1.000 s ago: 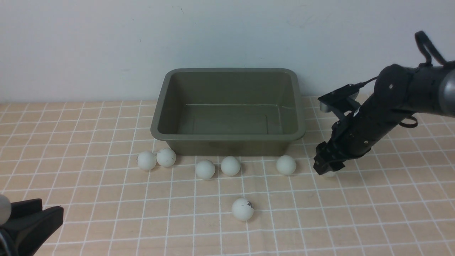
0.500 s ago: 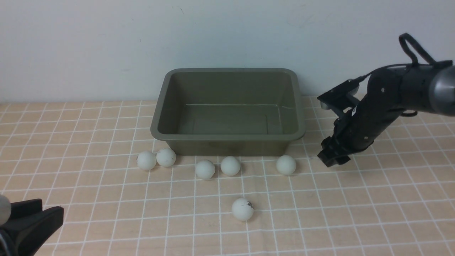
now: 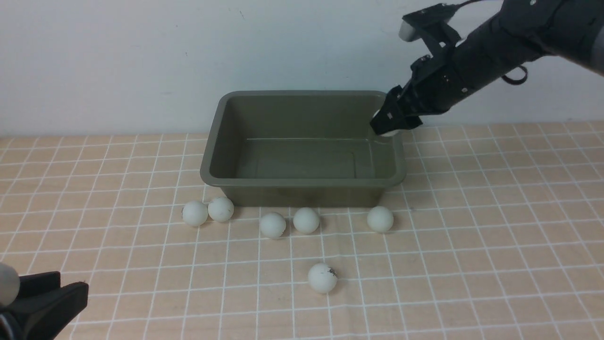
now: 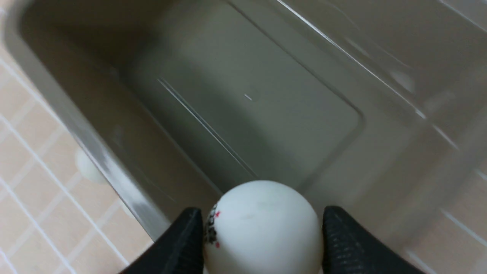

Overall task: Put the table tennis balls into the box on the light coffee tablecloth.
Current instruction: 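Release the ping pong ball into the bin and lift the gripper away, then reach for and grasp a ping pong ball on the table beside the basket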

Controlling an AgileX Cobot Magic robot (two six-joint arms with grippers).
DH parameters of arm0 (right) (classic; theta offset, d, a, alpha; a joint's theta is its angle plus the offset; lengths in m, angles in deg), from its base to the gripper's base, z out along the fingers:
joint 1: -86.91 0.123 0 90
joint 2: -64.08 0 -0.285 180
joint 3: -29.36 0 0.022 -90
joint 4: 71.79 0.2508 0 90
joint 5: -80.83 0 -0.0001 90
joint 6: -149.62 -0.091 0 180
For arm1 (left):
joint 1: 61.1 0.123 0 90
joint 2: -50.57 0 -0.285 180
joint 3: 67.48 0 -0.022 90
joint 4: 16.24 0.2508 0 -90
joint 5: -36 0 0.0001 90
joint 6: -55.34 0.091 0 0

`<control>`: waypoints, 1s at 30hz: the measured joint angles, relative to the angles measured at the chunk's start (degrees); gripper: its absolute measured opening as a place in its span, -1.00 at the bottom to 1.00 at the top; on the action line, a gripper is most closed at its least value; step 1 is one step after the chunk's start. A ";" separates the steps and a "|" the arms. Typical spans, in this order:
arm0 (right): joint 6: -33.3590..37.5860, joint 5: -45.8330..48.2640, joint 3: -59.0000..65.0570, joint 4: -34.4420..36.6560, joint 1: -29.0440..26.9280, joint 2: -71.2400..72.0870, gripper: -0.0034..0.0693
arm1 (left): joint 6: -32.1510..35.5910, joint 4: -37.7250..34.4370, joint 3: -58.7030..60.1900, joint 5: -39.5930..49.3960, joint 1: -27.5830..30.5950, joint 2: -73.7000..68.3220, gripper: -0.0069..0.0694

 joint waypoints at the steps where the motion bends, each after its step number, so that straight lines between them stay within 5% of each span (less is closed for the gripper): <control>1: 0.00 0.00 -0.11 0.67 0.01 -0.22 0.09 | 0.00 0.00 0.00 0.00 0.00 0.00 -0.36; 6: 2.21 -1.21 -0.76 2.08 1.42 -5.39 0.09 | 0.00 0.00 0.00 0.05 0.00 0.00 -0.36; 15: -0.46 -4.16 -2.91 -5.65 2.04 -4.00 0.38 | 0.00 0.00 0.00 0.11 0.00 0.00 -0.36; 23: -20.43 3.90 -3.87 -23.54 1.38 11.26 0.25 | 0.00 0.00 0.00 0.11 0.00 0.00 -0.36; 30: -29.74 4.10 5.31 -27.08 1.38 20.45 0.22 | 0.00 0.00 0.00 0.05 0.00 0.00 -0.36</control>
